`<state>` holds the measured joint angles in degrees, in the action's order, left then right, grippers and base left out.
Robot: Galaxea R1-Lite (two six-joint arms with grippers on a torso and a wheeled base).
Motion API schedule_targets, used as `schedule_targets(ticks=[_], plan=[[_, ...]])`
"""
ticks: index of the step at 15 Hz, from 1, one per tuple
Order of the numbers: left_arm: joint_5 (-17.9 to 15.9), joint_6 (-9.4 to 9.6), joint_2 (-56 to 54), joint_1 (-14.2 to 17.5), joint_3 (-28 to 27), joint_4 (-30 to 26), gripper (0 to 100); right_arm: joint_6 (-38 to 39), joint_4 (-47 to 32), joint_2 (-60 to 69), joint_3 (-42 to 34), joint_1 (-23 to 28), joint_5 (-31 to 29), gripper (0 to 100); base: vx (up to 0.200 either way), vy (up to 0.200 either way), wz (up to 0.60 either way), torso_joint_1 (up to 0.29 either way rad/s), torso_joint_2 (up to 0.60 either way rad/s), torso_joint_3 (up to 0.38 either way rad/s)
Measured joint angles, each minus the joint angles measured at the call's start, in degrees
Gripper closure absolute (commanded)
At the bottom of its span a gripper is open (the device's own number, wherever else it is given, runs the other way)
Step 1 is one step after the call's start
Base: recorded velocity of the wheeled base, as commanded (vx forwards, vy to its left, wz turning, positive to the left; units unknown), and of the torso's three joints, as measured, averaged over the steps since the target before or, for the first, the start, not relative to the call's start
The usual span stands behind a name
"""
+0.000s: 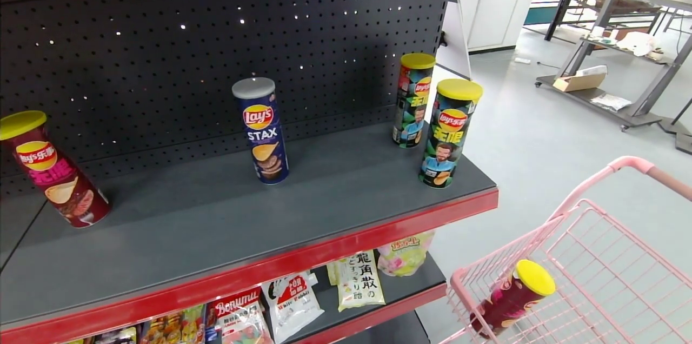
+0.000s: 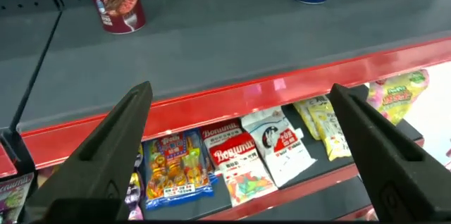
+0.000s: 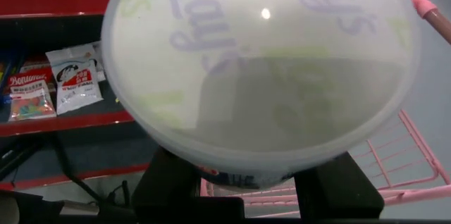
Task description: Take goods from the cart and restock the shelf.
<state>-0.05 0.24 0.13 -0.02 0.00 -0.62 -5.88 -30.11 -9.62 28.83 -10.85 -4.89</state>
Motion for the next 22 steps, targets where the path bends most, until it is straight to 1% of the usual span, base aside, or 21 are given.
schedule_targets(ticks=[4,5,6,7,8,9,10,11,12,13,14,15,17,19,20,22], plan=[[-0.16,0.44,0.80,-0.22,0.00,0.07,0,-0.63,1.45,1.50,-0.69,-0.11,0.24,100,0.000,0.000,0.00,0.000,0.00,0.000],[-1.65,0.60,0.96,-0.27,0.00,0.09,0,-0.61,4.74,1.44,-1.02,-0.22,0.22,100,0.000,0.000,0.00,0.000,0.00,0.000],[-3.51,0.90,1.13,-0.33,-0.05,0.09,0,-0.61,6.13,1.22,-1.77,-0.33,0.22,100,0.000,0.000,0.00,0.000,0.00,0.000],[-4.30,1.83,1.40,-0.46,-0.10,0.07,0,-0.50,6.57,0.94,-2.16,-0.39,0.33,100,0.000,0.000,0.00,0.000,0.00,0.000],[-4.95,1.85,2.04,-0.79,-0.93,0.02,0,-0.15,6.90,0.41,-2.38,-0.44,0.62,100,0.000,0.000,0.00,0.000,0.00,0.000],[-5.19,0.35,3.58,-1.21,-3.17,0.05,0,0.18,7.12,-0.63,-2.40,-0.74,0.90,100,0.000,0.000,0.00,0.000,0.00,0.000],[-5.32,-1.66,5.97,-1.55,-6.17,0.11,0,0.33,7.75,-1.76,-2.27,-0.98,1.10,100,0.000,0.000,0.00,0.000,0.00,0.000],[-5.50,-3.68,10.28,-1.95,-10.44,0.38,0,0.51,8.61,-3.06,-2.24,-1.19,1.17,100,0.000,0.000,0.00,0.000,0.00,0.000],[-6.00,-4.27,15.80,-2.36,-14.30,1.05,0,0.71,8.94,-4.29,-2.34,-1.28,1.28,100,0.000,0.000,0.00,0.000,0.00,0.000],[-7.28,-3.77,22.76,-2.97,-17.71,2.34,0,0.84,9.16,-5.68,-2.34,-1.39,1.63,100,0.000,0.000,0.00,0.000,0.00,0.000],[-10.05,-2.62,29.62,-3.61,-20.39,4.43,0,0.88,9.20,-6.89,-2.07,-1.44,2.73,100,0.000,0.000,0.00,0.000,0.00,0.000],[-14.04,-1.41,37.13,-4.27,-22.74,7.18,0,1.01,9.56,-7.94,-1.57,-1.41,3.52,100,0.000,0.000,0.00,0.000,0.00,0.000],[-20.69,0.98,50.69,-5.32,-26.04,13.00,0,1.85,10.03,-9.31,-1.30,-1.41,4.23,100,0.000,0.000,0.00,0.000,0.00,0.000],[-24.25,3.61,63.50,-6.06,-29.05,21.47,0,3.36,12.85,-10.96,-1.13,-1.44,4.73,100,0.000,0.000,0.00,0.000,0.00,0.000],[-25.62,4.64,70.43,-6.86,-30.71,26.72,0,4.55,14.17,-12.02,-1.13,-1.41,4.78,100,0.000,0.000,0.00,0.000,0.00,0.000],[-28.06,6.16,81.98,-9.09,-34.47,33.66,0,5.30,15.34,-13.70,-1.00,-1.44,4.78,100,0.000,0.000,0.00,0.000,0.00,0.000]])
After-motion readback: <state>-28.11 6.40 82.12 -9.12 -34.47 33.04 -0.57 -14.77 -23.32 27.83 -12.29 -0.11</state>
